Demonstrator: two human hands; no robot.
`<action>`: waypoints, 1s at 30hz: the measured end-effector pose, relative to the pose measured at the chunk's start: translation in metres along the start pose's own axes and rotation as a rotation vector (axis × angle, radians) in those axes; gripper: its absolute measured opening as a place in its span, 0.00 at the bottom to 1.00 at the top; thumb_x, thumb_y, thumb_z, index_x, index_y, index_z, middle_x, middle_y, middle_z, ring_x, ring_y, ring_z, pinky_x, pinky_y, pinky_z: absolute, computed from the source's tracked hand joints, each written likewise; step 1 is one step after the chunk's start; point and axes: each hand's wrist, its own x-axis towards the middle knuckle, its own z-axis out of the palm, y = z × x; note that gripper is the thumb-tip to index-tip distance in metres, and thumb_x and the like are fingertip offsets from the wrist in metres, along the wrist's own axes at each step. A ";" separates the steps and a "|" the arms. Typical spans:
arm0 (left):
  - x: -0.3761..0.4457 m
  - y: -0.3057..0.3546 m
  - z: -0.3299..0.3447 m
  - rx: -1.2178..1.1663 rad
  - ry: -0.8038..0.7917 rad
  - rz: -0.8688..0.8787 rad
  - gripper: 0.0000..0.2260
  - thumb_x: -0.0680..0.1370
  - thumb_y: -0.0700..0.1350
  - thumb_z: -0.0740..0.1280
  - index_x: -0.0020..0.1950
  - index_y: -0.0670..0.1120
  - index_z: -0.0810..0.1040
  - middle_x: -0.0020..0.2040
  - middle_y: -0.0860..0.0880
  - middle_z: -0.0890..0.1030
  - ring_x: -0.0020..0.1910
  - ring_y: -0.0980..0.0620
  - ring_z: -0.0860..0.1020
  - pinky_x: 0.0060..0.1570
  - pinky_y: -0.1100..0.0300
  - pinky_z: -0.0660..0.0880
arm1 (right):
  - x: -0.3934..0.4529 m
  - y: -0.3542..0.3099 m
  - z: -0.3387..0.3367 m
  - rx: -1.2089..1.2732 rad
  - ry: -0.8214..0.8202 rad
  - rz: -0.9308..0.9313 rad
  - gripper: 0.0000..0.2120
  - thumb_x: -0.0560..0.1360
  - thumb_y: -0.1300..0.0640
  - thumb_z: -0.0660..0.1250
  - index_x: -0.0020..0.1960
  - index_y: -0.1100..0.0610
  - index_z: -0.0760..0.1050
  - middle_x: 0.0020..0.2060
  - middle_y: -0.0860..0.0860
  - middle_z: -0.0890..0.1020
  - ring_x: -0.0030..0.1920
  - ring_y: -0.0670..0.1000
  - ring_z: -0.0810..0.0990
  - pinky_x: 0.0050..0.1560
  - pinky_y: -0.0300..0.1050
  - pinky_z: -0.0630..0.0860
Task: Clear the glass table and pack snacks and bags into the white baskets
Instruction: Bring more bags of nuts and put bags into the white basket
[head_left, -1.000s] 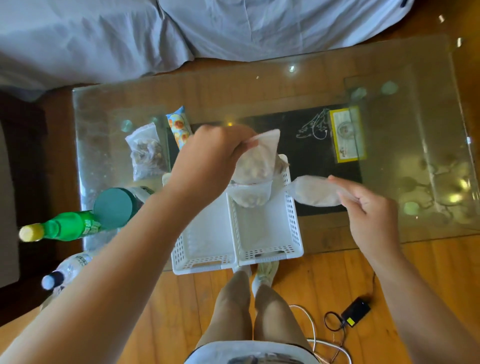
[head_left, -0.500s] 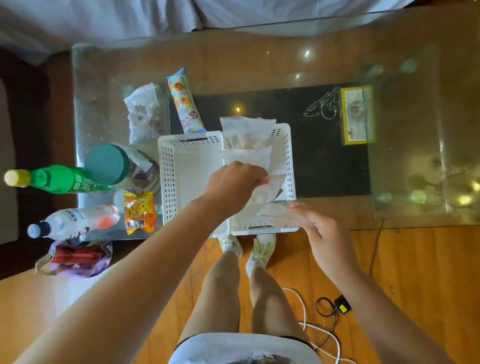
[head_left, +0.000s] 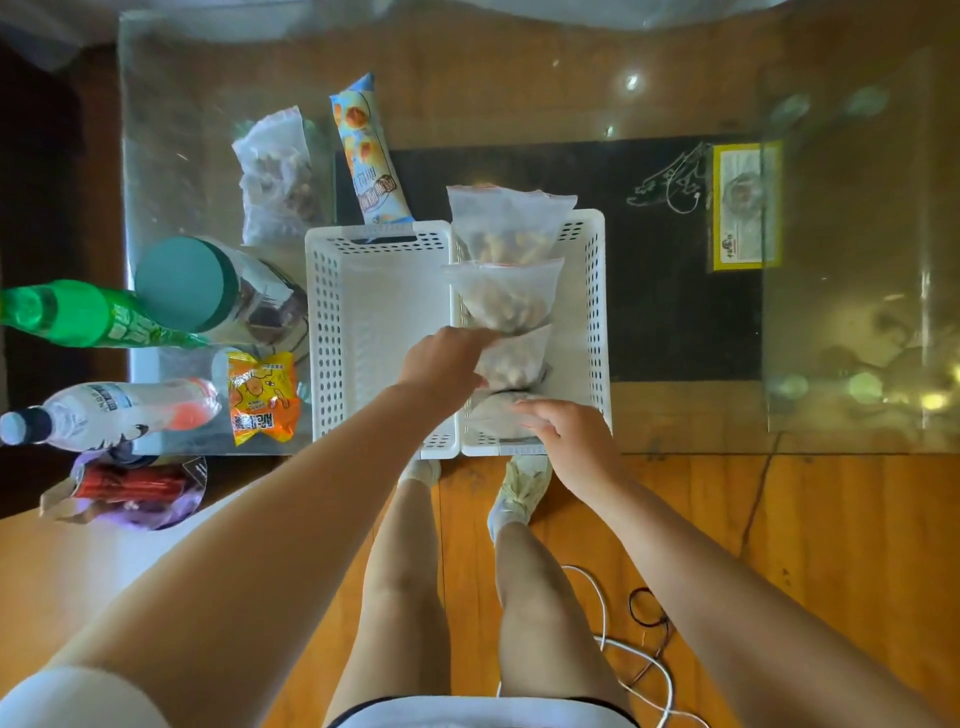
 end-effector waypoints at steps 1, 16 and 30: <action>0.001 -0.003 -0.001 0.005 0.025 -0.010 0.18 0.77 0.40 0.66 0.65 0.51 0.74 0.59 0.42 0.79 0.58 0.40 0.77 0.54 0.51 0.74 | 0.002 0.001 -0.001 0.011 -0.012 0.002 0.15 0.79 0.60 0.57 0.63 0.56 0.76 0.61 0.51 0.79 0.62 0.49 0.76 0.58 0.32 0.66; 0.023 -0.008 -0.034 -0.033 0.138 0.045 0.07 0.75 0.47 0.68 0.52 0.50 0.83 0.50 0.46 0.83 0.50 0.43 0.78 0.43 0.57 0.70 | 0.032 -0.003 0.004 0.115 0.107 0.017 0.12 0.78 0.58 0.59 0.58 0.55 0.78 0.56 0.50 0.82 0.56 0.46 0.78 0.46 0.24 0.67; 0.004 -0.058 -0.030 -0.637 0.369 -0.106 0.08 0.75 0.40 0.68 0.52 0.46 0.83 0.44 0.54 0.82 0.42 0.58 0.79 0.45 0.76 0.72 | 0.013 -0.031 -0.005 -0.171 0.470 -0.087 0.16 0.72 0.60 0.69 0.60 0.56 0.76 0.56 0.52 0.80 0.58 0.52 0.77 0.58 0.47 0.74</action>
